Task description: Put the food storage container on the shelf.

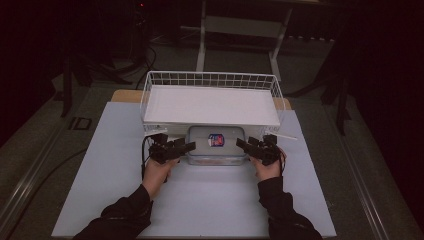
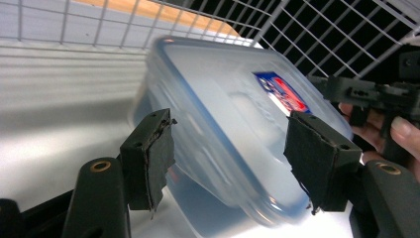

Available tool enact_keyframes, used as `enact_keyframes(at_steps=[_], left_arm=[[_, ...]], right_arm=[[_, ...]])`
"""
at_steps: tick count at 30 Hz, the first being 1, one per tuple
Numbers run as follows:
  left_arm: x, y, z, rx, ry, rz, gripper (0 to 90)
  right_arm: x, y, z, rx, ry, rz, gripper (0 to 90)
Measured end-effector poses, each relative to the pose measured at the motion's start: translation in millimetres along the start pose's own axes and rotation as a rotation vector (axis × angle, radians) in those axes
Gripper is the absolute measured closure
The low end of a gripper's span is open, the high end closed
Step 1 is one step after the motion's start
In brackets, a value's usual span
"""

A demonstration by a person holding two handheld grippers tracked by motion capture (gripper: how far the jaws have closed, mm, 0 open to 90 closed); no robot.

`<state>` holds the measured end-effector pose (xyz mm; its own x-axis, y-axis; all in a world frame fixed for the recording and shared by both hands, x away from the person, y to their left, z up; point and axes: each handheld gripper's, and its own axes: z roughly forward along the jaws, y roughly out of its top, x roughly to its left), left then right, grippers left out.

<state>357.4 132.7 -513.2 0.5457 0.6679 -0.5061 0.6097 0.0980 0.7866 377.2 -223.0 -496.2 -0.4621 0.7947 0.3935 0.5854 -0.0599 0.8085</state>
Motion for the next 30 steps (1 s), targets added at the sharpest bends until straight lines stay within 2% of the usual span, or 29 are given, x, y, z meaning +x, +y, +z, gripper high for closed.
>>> enact_keyframes(at_steps=[1, 3, 4, 8, 9, 12, 14, 16, 20, 23, 24, 25, 26, 27, 28, 29, 30], left_arm=[[-2.1, -0.5, -2.7, 0.002, -0.012, 0.021, 34.2], [-2.1, -0.5, -2.7, 0.002, -0.012, 0.021, 31.9], [-8.9, -1.7, -12.5, -0.006, -0.030, 0.043, 30.0], [-13.9, -2.6, -25.1, -0.029, -0.055, 0.035, 26.4], [-17.7, -3.3, -32.2, -0.031, -0.076, 0.035, 23.9], [-25.1, -6.2, -39.7, -0.003, -0.086, 0.072, 13.2], [-27.7, -7.9, -42.9, 0.001, -0.087, 0.079, 9.7], [-34.0, -12.6, -51.1, 0.022, -0.095, 0.092, 1.0], [-40.4, -18.0, -59.7, 0.027, -0.103, 0.105, 0.0], [-46.6, -26.9, -66.3, 0.036, -0.087, 0.142, 0.0], [-46.6, -26.9, -66.3, 0.036, -0.087, 0.142, 0.0], [-48.2, -30.5, -67.0, 0.042, -0.065, 0.176, 0.0], [-48.2, -30.5, -67.0, 0.042, -0.065, 0.176, 0.0], [-49.3, -32.9, -67.8, 0.034, -0.047, 0.206, 0.0], [-49.5, -33.4, -67.7, 0.032, -0.041, 0.220, 0.0], [-49.1, -33.7, -67.9, 0.029, -0.039, 0.226, 0.0], [-48.6, -34.0, -67.9, 0.024, -0.038, 0.230, 0.0]], right_arm=[[0.6, -0.2, -2.6, 0.001, 0.005, 0.000, 34.0], [0.9, -0.7, -4.9, -0.002, 0.007, -0.005, 34.0], [3.2, -1.9, -10.0, 0.007, 0.009, -0.011, 34.0], [9.1, -3.8, -18.3, 0.010, 0.007, -0.033, 34.0], [14.8, -4.0, -24.4, 0.008, 0.008, -0.048, 34.0], [26.4, -5.2, -32.3, 0.004, 0.033, -0.069, 34.4], [33.9, -7.8, -35.8, 0.007, 0.059, -0.073, 34.9], [40.8, -11.6, -37.9, 0.018, 0.081, -0.083, 37.8], [49.5, -17.9, -39.6, 0.033, 0.112, -0.096, 43.3], [59.1, -25.7, -38.7, 0.052, 0.136, -0.117, 55.7], [61.3, -27.2, -38.1, 0.062, 0.141, -0.127, 62.4], [63.4, -28.6, -37.4, 0.069, 0.144, -0.137, 67.6], [63.4, -28.6, -37.4, 0.069, 0.144, -0.137, 67.6], [66.9, -31.3, -35.1, 0.087, 0.150, -0.154, 80.3], [69.1, -32.5, -33.2, 0.102, 0.150, -0.165, 85.5], [70.9, -34.0, -31.2, 0.114, 0.151, -0.176, 89.7], [72.3, -35.5, -28.8, 0.124, 0.154, -0.187, 89.7]])
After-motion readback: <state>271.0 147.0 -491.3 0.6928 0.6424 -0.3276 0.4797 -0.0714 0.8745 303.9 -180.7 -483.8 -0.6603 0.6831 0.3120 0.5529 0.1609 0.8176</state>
